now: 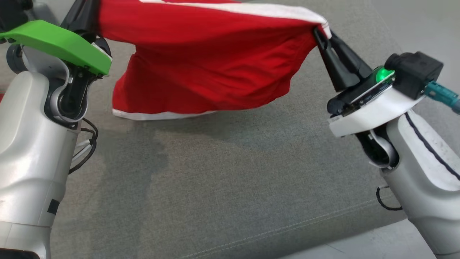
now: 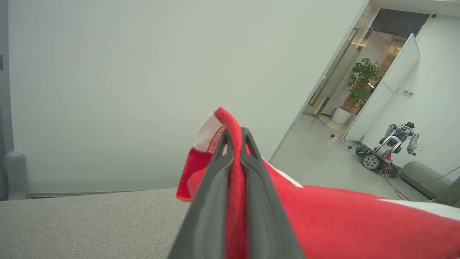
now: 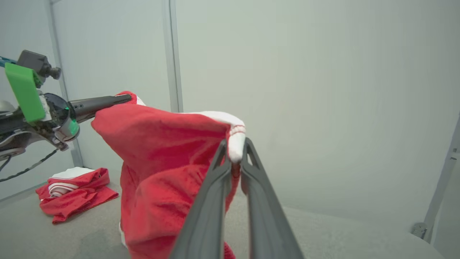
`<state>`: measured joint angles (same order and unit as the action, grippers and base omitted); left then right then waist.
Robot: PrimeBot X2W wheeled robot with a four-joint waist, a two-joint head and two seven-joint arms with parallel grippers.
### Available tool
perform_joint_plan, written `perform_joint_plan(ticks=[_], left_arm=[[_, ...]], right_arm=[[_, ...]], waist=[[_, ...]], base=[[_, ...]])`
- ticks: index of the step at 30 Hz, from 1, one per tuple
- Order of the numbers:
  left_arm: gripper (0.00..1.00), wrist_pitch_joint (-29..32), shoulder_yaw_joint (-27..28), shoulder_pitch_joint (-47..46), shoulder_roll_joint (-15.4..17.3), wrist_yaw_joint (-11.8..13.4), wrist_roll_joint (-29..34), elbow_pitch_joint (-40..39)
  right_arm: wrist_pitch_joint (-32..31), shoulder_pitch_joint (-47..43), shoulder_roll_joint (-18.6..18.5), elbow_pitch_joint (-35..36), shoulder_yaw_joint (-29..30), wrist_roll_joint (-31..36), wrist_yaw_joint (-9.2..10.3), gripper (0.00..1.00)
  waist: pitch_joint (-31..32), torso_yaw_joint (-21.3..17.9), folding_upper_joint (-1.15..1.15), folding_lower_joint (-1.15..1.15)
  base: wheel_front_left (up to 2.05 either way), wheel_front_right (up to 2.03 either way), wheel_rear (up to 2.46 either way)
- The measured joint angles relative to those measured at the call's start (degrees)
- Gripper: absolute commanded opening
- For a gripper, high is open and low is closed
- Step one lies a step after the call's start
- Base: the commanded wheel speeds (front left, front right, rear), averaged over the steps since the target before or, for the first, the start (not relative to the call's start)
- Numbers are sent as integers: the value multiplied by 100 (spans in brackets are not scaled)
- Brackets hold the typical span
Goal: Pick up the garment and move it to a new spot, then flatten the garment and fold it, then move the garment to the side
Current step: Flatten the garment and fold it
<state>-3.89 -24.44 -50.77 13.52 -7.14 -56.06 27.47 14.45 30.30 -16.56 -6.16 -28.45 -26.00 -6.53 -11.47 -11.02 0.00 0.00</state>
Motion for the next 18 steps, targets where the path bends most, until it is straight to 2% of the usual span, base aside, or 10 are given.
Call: perform_joint_plan(ticks=[7, 13, 16, 18], left_arm=[[0, -165, 18, 24, 154, 0, -254, -598], [0, 390, -171, 697, 245, 0, -755, -853], [0, 727, -213, 1065, 363, 0, -1070, -936], [0, 705, 43, 1203, 400, 0, -1352, -1109]], right_arm=[[14, 371, 14, 254, 366, -296, -25, 0], [1, -25, -264, 123, 104, -748, -53, 0], [-269, -453, -424, 9, -165, -943, -53, 0], [-280, -563, -442, 66, -133, -1056, -53, 0]], waist=[[383, 273, 0, 0], [555, 532, 0, 0], [566, 646, 0, 0], [540, 693, 0, 0]], base=[[0, 0, 0], [0, 0, 0], [0, 0, 0], [0, 0, 0]])
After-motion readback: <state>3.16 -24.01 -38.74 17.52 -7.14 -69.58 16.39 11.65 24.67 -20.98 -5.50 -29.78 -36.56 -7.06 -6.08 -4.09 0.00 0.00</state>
